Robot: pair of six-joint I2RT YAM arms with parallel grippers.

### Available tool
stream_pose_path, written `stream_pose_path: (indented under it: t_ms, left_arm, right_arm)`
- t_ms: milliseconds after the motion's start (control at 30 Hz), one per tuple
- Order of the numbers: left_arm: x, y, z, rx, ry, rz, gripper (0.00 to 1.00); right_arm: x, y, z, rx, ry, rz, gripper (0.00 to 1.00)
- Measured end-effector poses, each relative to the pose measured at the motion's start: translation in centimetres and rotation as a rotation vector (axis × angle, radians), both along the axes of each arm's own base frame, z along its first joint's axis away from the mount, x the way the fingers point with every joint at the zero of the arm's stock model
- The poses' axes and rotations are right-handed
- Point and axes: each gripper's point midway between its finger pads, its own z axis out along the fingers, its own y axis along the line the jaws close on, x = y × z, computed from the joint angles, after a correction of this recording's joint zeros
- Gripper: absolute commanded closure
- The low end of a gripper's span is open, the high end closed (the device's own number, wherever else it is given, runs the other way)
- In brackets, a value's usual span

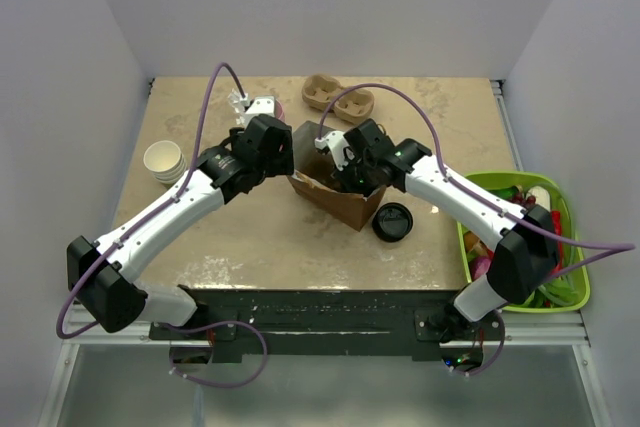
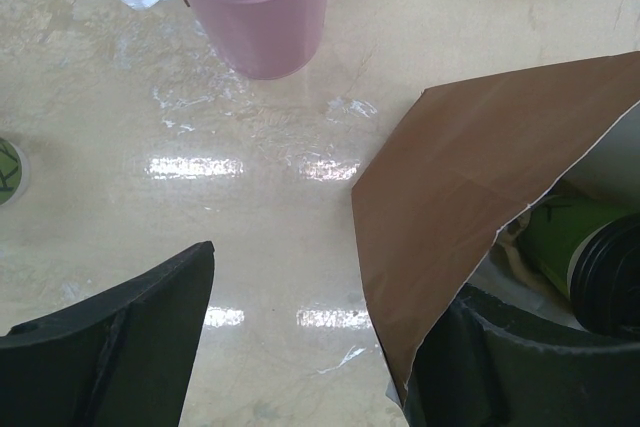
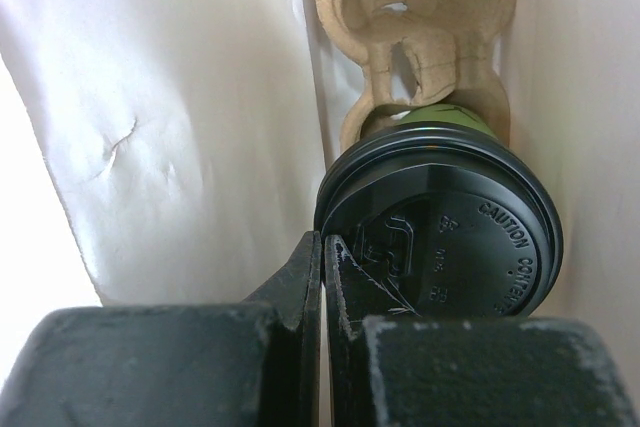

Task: Pack the takeout coffee

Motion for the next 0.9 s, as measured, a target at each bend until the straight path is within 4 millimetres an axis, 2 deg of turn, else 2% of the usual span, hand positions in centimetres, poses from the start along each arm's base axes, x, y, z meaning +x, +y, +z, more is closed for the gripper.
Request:
stream_pose_path:
  t_ms: [600,900]
  left_arm:
    - [0.1,-0.1,0.5,-0.007,-0.009,-0.003,0.22]
    - [0.1,-0.1,0.5,-0.006,-0.009,-0.003,0.22]
  right_arm:
    - [0.1,0.1,-0.2,0.026,0.011,0.003,1.0]
    - [0.1,0.6,-1.0,0.069,0.045,0.022,1.0]
